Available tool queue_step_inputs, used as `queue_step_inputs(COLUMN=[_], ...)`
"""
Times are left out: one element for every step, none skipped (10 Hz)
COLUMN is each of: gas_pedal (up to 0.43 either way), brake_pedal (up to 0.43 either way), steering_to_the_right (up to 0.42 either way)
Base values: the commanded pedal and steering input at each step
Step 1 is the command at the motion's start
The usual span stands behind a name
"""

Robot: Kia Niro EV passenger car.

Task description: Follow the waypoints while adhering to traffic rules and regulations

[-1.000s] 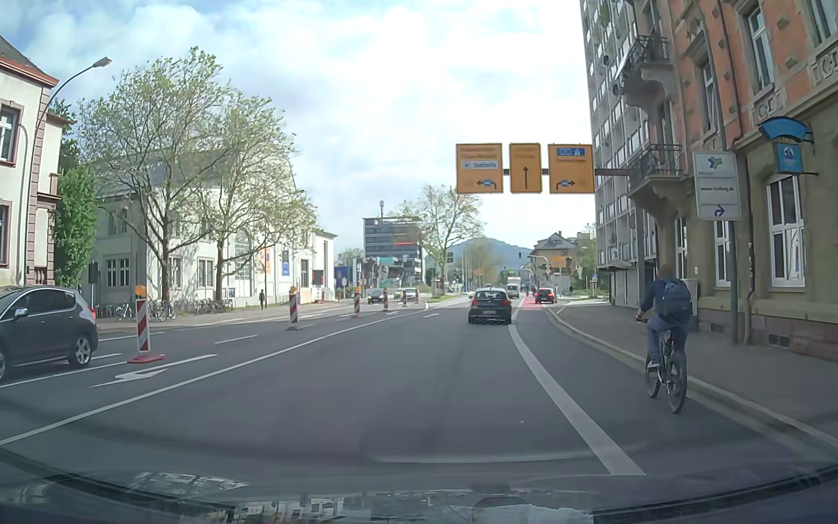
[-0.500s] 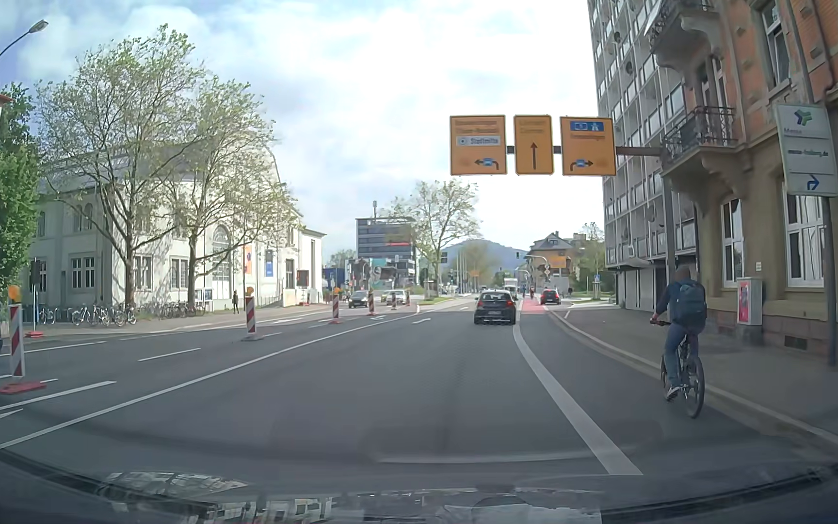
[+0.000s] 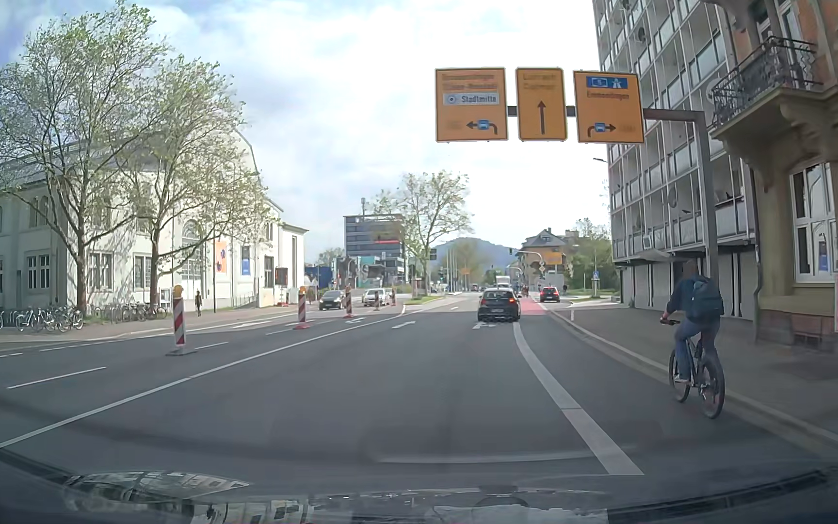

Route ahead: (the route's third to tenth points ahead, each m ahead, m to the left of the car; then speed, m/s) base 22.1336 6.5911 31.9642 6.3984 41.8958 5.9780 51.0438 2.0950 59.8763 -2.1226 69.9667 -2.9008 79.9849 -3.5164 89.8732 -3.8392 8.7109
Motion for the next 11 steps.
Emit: queue_step_inputs(gas_pedal=[0.157,0.157,0.157,0.157,0.157,0.157,0.157,0.157,0.157,0.157,0.157], brake_pedal=[0.000,0.000,0.000,0.000,0.000,0.000,0.000,0.000,0.000,0.000,0.000], steering_to_the_right=[0.016,0.016,0.015,0.015,0.014,0.014,0.012,0.010,0.008,0.008,0.008])
